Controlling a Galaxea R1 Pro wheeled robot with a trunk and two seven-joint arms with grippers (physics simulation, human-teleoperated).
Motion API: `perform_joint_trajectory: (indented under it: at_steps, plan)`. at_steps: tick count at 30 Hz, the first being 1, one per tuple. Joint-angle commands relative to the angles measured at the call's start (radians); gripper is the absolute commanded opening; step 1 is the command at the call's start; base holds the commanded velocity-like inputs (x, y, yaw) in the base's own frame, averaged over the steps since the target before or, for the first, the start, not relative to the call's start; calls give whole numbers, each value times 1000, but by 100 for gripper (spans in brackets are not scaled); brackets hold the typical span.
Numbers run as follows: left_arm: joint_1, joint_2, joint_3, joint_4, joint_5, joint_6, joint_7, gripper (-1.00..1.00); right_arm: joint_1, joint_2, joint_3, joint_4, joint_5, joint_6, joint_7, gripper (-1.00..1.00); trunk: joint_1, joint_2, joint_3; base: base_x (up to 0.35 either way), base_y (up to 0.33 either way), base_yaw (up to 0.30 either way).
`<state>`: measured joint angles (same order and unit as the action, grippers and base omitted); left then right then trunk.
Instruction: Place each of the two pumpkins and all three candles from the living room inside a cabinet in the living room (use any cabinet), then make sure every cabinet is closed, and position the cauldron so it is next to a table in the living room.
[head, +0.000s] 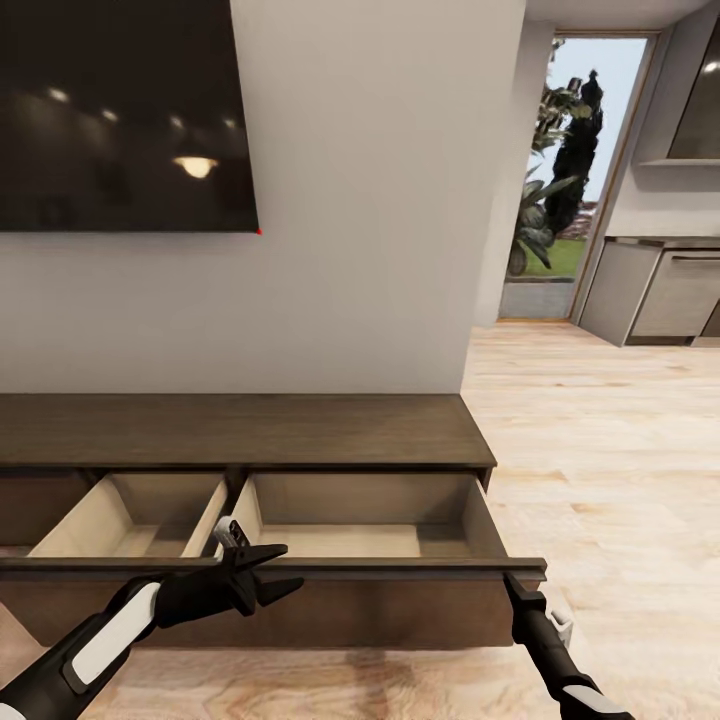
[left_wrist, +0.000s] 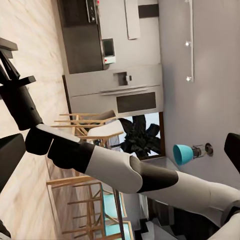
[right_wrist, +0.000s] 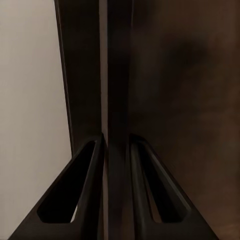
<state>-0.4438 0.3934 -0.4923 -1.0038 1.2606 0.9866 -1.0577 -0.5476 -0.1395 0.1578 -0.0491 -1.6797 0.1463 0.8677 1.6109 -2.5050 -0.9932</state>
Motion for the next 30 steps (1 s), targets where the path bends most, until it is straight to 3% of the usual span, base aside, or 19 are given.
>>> perform_joint_trajectory:
  at_steps: [1, 30]
  plan:
    - [-1, 1, -3, 1, 5, 4, -2, 100, -2, 0, 3, -2, -11, 9, 19, -100, 0, 0, -1, -7, 0, 0]
    - [-1, 1, -2, 1, 3, 4, -1, 100, -2, 0, 3, -2, -10, 10, 12, -100, 0, 0, -1, -58, 0, 0]
